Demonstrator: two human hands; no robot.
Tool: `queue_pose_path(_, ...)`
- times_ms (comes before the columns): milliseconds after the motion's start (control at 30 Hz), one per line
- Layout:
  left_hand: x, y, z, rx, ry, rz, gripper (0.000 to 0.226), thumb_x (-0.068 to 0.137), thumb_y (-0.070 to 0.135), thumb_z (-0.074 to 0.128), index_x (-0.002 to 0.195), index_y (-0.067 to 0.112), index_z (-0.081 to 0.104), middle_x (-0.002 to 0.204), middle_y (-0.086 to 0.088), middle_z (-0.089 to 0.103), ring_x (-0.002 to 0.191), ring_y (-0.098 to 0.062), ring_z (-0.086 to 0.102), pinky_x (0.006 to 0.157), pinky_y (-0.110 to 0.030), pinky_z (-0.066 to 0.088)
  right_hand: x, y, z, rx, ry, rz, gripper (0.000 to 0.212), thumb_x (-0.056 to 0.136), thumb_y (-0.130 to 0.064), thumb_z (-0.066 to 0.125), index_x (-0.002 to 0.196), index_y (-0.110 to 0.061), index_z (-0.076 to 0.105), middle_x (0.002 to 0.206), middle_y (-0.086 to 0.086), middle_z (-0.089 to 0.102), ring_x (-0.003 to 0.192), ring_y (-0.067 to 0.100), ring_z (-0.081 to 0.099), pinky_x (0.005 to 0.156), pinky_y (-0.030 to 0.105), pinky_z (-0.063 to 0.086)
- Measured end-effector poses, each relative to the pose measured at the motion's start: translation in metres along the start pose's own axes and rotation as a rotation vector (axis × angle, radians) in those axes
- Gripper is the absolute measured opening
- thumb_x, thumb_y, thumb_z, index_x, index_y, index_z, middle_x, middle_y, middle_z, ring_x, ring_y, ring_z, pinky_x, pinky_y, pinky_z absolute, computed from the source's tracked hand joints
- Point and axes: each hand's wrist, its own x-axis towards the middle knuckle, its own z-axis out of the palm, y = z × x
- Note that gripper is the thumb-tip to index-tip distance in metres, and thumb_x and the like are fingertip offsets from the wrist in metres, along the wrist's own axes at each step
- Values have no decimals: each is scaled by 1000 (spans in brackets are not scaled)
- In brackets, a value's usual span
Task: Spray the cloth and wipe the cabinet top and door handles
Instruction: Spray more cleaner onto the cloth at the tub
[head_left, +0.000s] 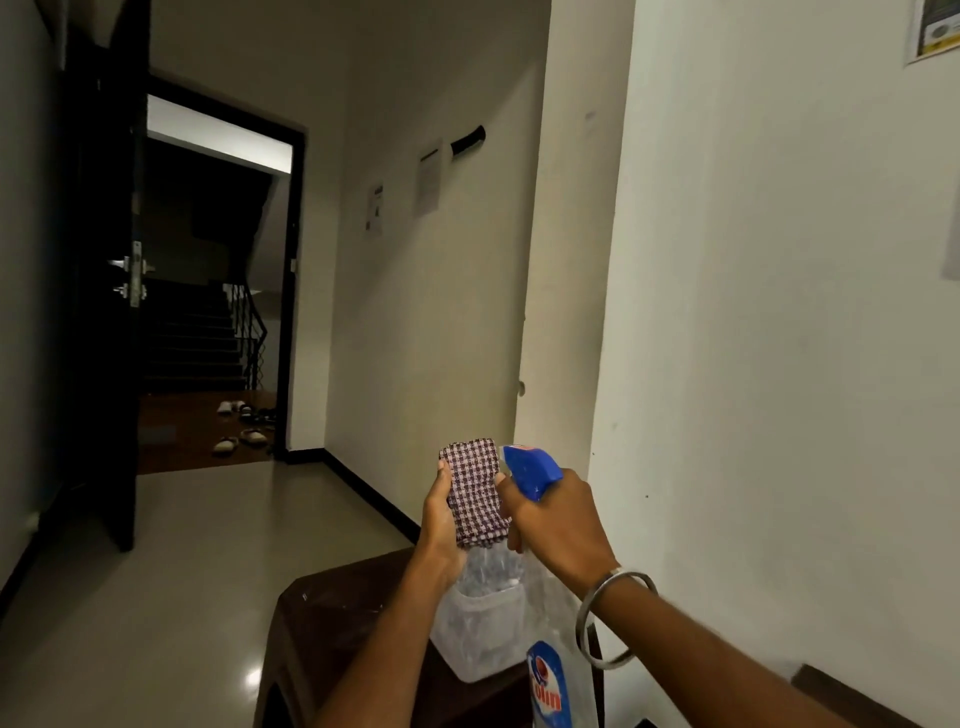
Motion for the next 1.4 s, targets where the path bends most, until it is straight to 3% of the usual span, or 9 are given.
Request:
queue_pose_path(267,6,-4,-4,33,-52,0,47,98,49,36,106,14,67,82,-7,76,76,-23,71,60,-35,57,-3,-3,9,5,-32,-6,15,92,-32,58,95,-19,52,68,-2,56,52,8,55,43,5,40)
queue_pose_path(467,3,-3,-3,36,-45,20,45,99,47,35,112,15,64,88,-7,75,77,-23,72,57,-34,57,-4,3,6,-21,8,12,20,93,-34,55,98,-15,54,74,3,60,53,7,55,43,5,40)
queue_pose_path(700,-1,-3,1,54,2,37,55,98,50,35,134,13,52,117,-17,65,103,-34,63,90,-50,53,-1,13,-10,-34,51,48,26,93,-35,55,96,-9,58,83,15,69,52,10,60,45,6,43)
queue_pose_path(900,-2,-2,1,33,-4,36,54,98,49,34,133,12,53,109,-14,67,94,-30,65,75,-41,55,-13,13,-12,-70,0,7,20,92,-36,56,95,-17,55,85,9,68,62,13,60,53,8,43)
queue_pose_path(1033,-1,-2,1,2,-19,26,49,99,46,36,123,9,57,98,-13,69,83,-26,67,57,-32,57,-30,13,-5,-32,-92,2,19,91,-33,59,95,-14,59,75,5,64,47,5,58,48,9,45)
queue_pose_path(1200,1,-4,0,-13,-26,37,45,99,45,36,121,11,56,98,-11,67,84,-26,66,61,-34,56,-40,20,1,-35,-125,39,15,92,-30,56,91,-15,55,65,-2,56,44,5,56,49,8,45)
queue_pose_path(1300,3,-5,0,-2,-18,40,44,99,45,36,121,12,55,98,-11,66,85,-26,64,59,-34,56,-40,23,-3,-33,-96,46,15,92,-30,57,97,-16,55,75,1,60,49,8,57,49,8,45)
queue_pose_path(1400,3,-5,0,-10,-11,44,48,99,45,35,127,10,53,101,-12,65,88,-28,63,67,-39,55,-38,29,-9,-51,-63,68,16,92,-31,57,97,-16,55,82,6,63,53,9,57,49,8,45)
